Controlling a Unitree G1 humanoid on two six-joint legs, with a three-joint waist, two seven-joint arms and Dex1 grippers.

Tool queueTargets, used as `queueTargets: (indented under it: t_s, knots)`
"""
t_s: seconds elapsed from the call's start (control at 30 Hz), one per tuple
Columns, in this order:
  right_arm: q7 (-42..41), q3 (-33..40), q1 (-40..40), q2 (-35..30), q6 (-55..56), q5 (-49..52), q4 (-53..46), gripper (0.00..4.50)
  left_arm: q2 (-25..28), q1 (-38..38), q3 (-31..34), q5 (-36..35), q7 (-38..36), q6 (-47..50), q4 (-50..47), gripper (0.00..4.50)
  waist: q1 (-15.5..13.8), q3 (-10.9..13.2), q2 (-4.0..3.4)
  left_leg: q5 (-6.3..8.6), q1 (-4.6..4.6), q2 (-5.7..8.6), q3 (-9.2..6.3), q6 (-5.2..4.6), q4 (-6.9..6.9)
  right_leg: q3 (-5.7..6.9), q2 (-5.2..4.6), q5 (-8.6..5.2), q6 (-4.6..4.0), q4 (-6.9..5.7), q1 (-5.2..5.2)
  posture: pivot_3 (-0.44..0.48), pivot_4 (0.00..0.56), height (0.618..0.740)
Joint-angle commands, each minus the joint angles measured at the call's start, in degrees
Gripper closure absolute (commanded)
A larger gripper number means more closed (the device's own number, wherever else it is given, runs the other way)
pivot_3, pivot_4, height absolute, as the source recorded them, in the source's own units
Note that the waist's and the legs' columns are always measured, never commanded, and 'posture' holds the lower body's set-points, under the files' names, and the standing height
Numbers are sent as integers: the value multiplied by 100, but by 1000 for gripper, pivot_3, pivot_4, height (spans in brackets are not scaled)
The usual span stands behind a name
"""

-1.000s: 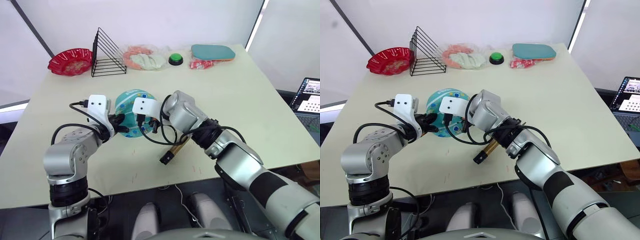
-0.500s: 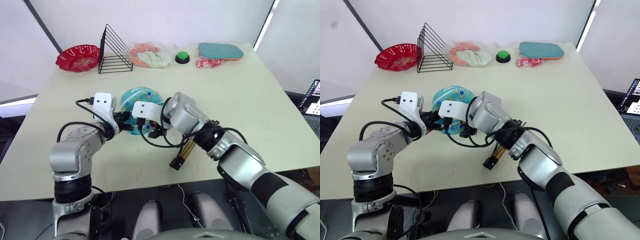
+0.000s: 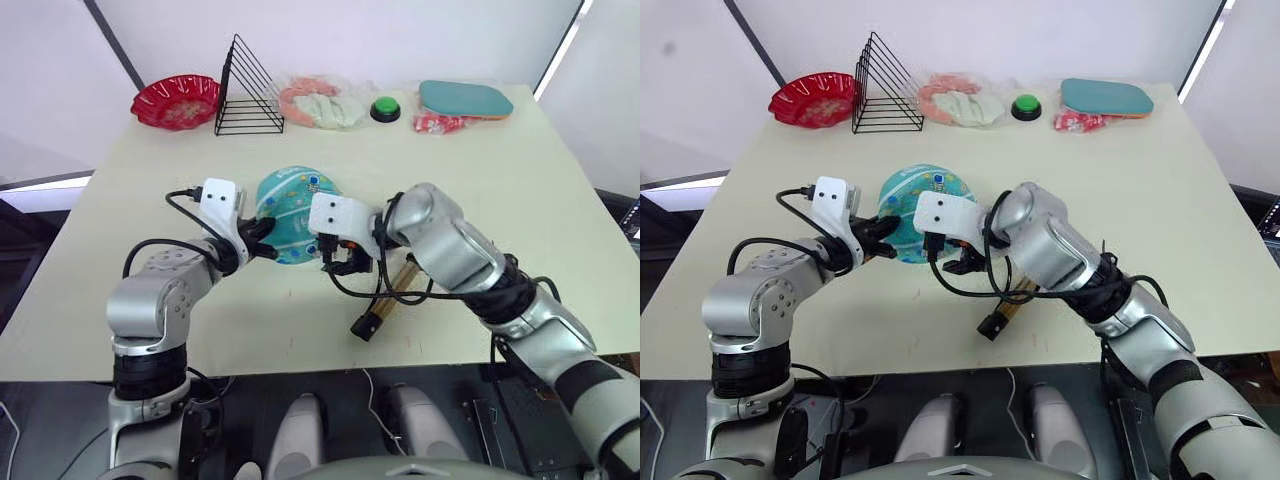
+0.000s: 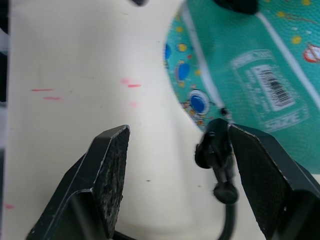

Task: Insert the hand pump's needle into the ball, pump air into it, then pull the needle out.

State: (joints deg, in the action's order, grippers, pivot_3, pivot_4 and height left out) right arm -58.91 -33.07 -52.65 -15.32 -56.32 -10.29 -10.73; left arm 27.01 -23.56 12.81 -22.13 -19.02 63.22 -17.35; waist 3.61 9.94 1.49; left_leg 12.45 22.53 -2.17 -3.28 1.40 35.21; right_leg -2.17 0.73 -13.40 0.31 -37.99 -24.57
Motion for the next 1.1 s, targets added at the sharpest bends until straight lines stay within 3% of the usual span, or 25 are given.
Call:
queueTargets:
  t_s: [0.03,0.33,0.43,1.0,1.1]
  knots:
    - [319,788,482,254,615,604,-449,1232,102,136,-138,108,39,123,341,4500,-5,-1,2,0,0,0,-2,0,0,1,1,0,0,0,1,0,150,740]
    - [216,926,720,-479,1735,978,-587,1232,199,48,-137,86,-20,77,403,4500,-10,3,-4,-1,1,-1,-4,0,4,4,3,1,1,-1,1,0,150,740]
    - [249,769,638,-587,2542,827,-125,1232,204,38,-146,80,-21,59,423,4500,-6,3,-4,-1,0,-3,-4,0,3,3,7,1,1,-2,1,0,150,740]
    - [386,410,289,-130,4432,336,1786,1232,205,78,-132,76,19,-12,419,4500,-36,3,-4,-4,2,-2,-1,3,9,-2,5,5,3,-4,2,0,150,740]
    - [444,326,285,-163,4697,103,1950,2118,212,87,-130,84,20,-29,423,4500,-35,2,-4,-4,2,-3,-1,3,9,-1,5,5,3,-5,2,0,150,740]
